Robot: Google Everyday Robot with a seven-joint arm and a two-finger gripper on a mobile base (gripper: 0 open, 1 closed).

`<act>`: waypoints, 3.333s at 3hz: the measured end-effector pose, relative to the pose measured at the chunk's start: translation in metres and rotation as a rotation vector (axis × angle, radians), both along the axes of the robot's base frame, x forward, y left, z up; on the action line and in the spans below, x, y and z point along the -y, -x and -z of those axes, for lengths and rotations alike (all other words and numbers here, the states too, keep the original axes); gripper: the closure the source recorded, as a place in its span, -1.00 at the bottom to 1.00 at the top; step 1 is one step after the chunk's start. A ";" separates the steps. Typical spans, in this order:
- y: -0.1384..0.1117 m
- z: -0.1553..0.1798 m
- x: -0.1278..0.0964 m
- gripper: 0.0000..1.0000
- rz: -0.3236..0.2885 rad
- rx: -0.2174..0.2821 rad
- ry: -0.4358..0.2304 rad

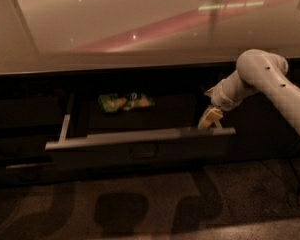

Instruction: Open top drawer

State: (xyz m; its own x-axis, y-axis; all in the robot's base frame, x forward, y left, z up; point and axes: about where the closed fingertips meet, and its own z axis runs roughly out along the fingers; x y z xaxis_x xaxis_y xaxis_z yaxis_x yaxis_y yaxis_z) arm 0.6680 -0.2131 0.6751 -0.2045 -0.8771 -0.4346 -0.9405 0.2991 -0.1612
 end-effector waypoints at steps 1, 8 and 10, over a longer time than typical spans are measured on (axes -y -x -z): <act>0.027 0.015 0.005 -1.00 0.005 -0.035 0.012; 0.114 -0.102 -0.014 -1.00 0.081 0.097 0.072; 0.154 -0.036 -0.027 -1.00 -0.014 0.039 0.079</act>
Offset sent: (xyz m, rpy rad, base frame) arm -0.1127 -0.0314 -0.0511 -0.1114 0.0985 -0.0806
